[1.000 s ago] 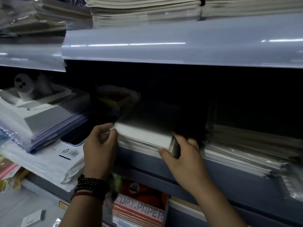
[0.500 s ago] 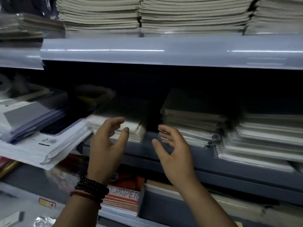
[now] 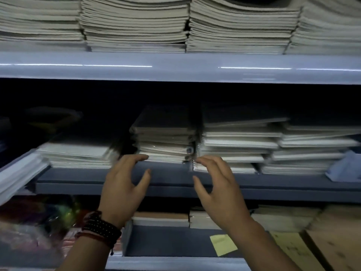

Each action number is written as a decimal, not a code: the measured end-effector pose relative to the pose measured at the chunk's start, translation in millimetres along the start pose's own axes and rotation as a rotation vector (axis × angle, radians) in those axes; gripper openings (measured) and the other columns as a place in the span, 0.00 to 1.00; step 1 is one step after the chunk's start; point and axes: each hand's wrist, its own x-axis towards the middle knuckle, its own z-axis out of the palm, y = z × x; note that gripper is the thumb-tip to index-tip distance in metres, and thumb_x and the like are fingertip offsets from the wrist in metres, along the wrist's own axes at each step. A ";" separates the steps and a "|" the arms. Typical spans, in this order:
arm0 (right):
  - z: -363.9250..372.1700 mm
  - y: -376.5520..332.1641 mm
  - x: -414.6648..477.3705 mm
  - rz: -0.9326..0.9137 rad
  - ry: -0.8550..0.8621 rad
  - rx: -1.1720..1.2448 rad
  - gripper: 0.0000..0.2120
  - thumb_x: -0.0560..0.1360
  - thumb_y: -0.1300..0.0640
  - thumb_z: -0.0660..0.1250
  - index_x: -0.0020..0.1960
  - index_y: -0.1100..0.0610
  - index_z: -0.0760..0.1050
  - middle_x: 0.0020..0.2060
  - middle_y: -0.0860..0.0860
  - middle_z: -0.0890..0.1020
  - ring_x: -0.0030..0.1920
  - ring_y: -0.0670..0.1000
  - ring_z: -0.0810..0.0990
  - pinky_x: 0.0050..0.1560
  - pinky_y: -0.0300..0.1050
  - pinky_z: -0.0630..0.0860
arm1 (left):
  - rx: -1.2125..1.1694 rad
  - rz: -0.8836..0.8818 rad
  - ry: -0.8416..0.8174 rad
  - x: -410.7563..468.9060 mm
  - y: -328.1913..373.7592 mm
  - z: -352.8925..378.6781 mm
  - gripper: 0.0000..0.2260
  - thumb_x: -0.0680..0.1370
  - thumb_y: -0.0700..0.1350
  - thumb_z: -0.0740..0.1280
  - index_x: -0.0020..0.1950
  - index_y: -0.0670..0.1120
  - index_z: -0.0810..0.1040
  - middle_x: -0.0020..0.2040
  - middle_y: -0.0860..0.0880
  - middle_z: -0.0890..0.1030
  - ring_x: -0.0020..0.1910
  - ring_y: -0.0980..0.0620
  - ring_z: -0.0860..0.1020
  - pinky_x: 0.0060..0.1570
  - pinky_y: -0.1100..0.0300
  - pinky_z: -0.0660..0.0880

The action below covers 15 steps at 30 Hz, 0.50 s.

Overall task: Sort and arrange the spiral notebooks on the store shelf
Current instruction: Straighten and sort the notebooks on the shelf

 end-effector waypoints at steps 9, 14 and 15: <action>-69.8 41.2 -14.4 0.008 0.072 -0.392 0.16 0.78 0.56 0.67 0.66 0.52 0.73 0.61 0.45 0.73 0.62 0.48 0.72 0.59 0.49 0.76 | 0.245 0.172 -0.169 7.2 42.8 52.0 0.17 0.76 0.54 0.59 0.61 0.51 0.77 0.55 0.54 0.79 0.54 0.48 0.78 0.55 0.50 0.72; -89.8 47.2 -6.7 -0.028 0.150 -0.441 0.17 0.78 0.57 0.68 0.66 0.54 0.74 0.62 0.47 0.73 0.62 0.50 0.72 0.60 0.50 0.76 | 0.259 0.284 -0.092 17.6 69.0 63.4 0.13 0.78 0.52 0.62 0.59 0.50 0.78 0.52 0.52 0.79 0.51 0.48 0.78 0.53 0.51 0.72; -93.2 48.5 -3.5 -0.043 0.171 -0.453 0.17 0.77 0.57 0.68 0.65 0.55 0.74 0.62 0.48 0.74 0.62 0.51 0.72 0.59 0.51 0.76 | 0.257 0.298 -0.075 20.8 74.5 63.8 0.13 0.78 0.52 0.62 0.59 0.50 0.78 0.52 0.52 0.79 0.51 0.48 0.78 0.53 0.51 0.72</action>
